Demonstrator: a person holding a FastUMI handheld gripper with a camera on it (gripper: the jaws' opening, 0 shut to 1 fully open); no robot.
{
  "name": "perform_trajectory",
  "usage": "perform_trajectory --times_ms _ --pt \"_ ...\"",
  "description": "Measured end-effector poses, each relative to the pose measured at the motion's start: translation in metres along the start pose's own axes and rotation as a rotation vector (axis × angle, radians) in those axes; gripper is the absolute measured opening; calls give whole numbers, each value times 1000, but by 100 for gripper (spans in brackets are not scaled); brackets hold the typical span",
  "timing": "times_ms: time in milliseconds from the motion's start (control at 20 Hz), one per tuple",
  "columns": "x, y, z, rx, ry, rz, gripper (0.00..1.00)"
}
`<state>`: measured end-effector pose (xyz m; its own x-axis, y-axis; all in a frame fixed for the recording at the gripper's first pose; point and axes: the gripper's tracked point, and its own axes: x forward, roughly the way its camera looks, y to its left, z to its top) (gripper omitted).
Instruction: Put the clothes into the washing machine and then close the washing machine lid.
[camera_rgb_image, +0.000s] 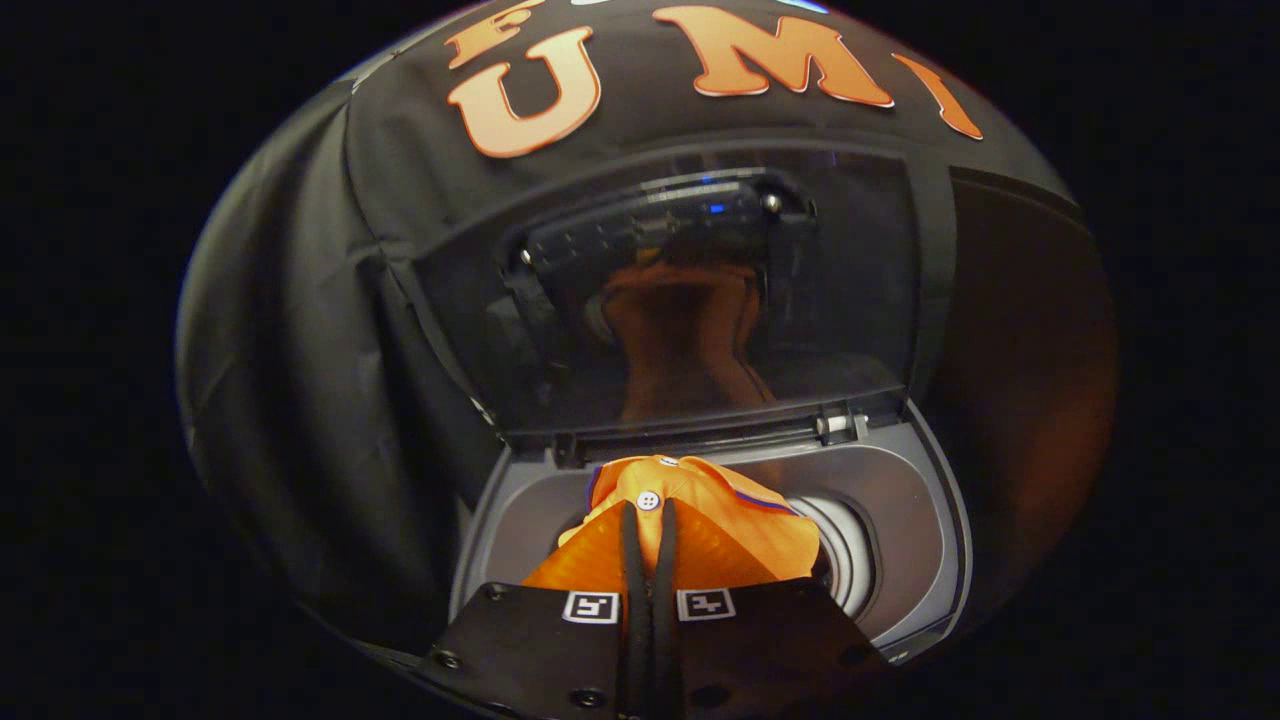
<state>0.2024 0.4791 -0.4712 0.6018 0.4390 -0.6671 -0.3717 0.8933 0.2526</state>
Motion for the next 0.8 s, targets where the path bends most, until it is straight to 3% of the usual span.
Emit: perform_trajectory --times_ms 300,550,800 --pt "50 -24 -43 72 197 -56 8" --pt "57 -35 -73 96 305 -108 8" --pt "55 -36 -70 88 311 -110 8"
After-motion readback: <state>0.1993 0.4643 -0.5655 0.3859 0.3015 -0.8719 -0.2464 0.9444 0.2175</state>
